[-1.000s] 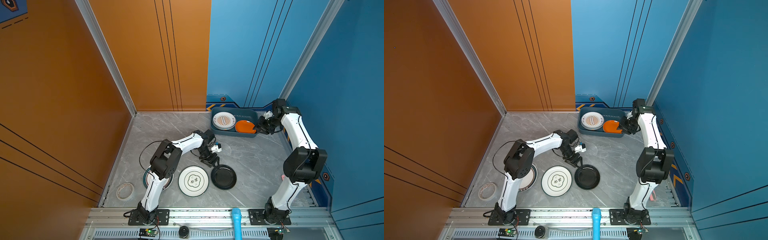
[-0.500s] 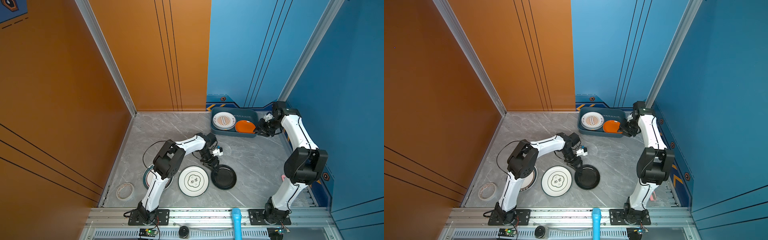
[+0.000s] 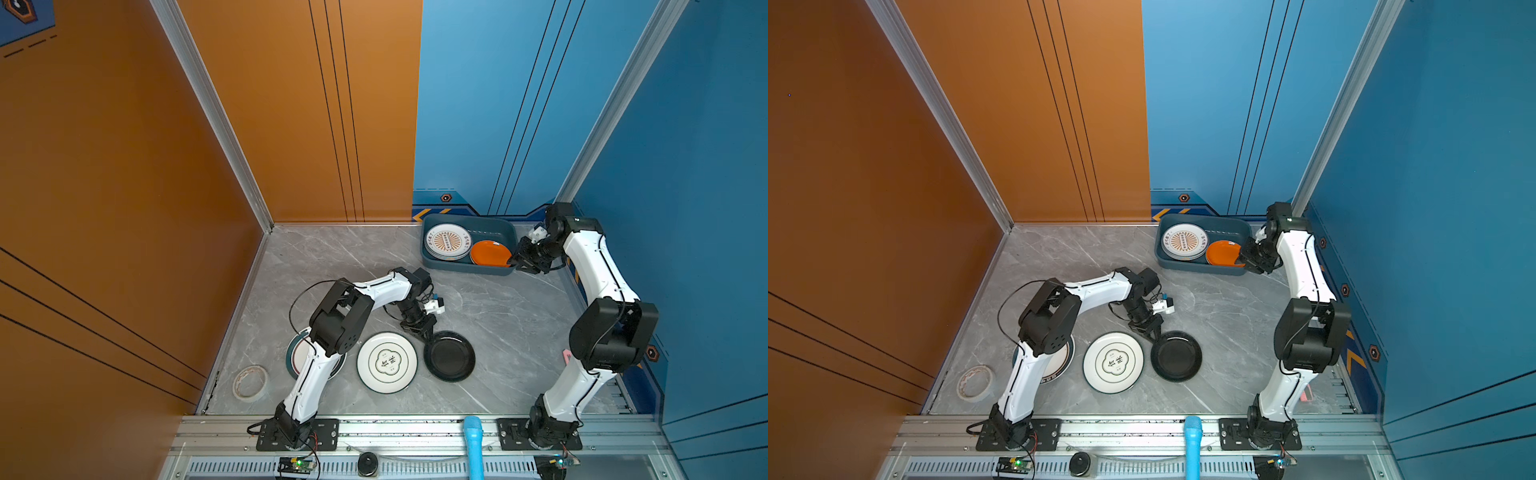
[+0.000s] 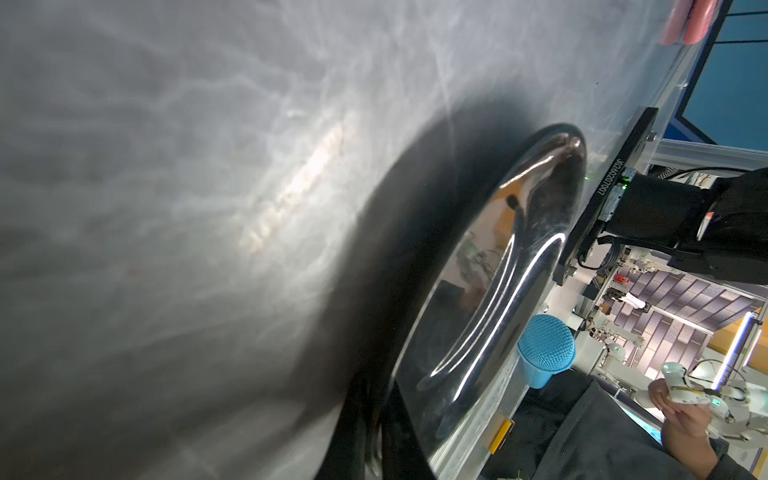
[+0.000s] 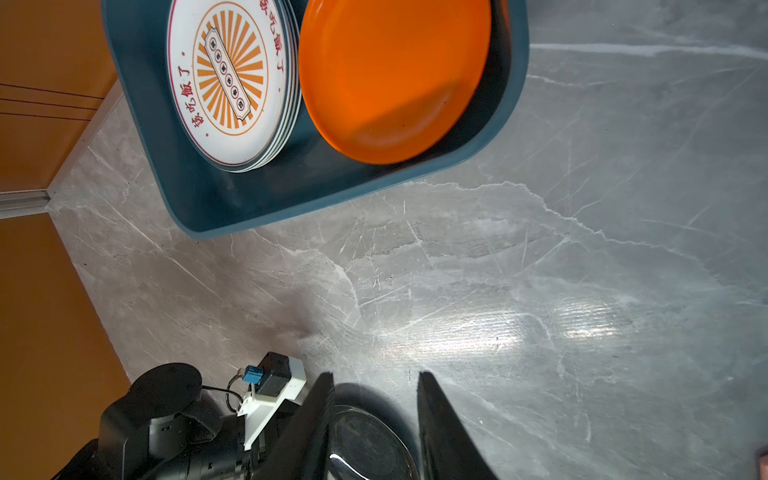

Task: Place the plates into the plastic bin on the countertop
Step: 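Grasp the black plate edge with left gripper, then lift the black plate upright toward the bin while right gripper approaches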

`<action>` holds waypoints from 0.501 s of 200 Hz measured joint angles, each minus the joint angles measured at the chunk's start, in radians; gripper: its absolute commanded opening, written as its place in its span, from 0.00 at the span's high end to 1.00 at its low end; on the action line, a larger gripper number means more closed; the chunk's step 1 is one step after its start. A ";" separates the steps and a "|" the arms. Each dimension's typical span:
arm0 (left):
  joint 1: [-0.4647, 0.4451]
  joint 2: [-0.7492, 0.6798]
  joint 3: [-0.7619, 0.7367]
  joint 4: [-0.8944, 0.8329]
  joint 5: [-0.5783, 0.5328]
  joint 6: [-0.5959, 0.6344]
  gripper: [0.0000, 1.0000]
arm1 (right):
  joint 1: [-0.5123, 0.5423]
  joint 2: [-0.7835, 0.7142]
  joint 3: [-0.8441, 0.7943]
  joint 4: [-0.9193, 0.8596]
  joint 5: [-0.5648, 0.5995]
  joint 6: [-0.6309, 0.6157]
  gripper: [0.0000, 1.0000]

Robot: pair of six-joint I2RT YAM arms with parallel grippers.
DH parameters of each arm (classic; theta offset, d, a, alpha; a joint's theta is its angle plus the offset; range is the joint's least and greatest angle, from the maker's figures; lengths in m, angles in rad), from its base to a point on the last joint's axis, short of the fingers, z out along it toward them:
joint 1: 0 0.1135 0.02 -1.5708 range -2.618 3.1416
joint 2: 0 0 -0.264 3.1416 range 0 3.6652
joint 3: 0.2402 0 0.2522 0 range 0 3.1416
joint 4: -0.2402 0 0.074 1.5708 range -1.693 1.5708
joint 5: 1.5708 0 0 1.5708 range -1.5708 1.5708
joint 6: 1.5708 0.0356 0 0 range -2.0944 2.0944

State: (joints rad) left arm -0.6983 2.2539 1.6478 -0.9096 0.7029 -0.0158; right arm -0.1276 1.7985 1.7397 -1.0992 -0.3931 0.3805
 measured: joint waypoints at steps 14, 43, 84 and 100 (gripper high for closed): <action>0.005 0.000 0.000 0.000 0.008 0.000 0.94 | -0.005 -0.013 -0.001 0.000 0.000 0.000 0.64; 0.034 0.000 0.000 0.000 0.020 -0.001 1.00 | -0.014 -0.021 -0.003 0.000 0.000 0.000 0.64; 0.097 -0.011 0.007 -0.001 0.020 -0.029 1.00 | -0.017 -0.021 -0.003 0.011 -0.018 0.000 0.63; 0.120 -0.024 0.023 -0.001 0.009 -0.051 1.00 | -0.017 -0.021 -0.003 0.023 -0.040 0.000 0.60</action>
State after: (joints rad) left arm -0.5785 2.2299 1.6703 -0.9104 0.7120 -0.0666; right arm -0.1444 1.7771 1.7370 -1.0767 -0.4328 0.3805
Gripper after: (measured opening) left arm 0.076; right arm 0.378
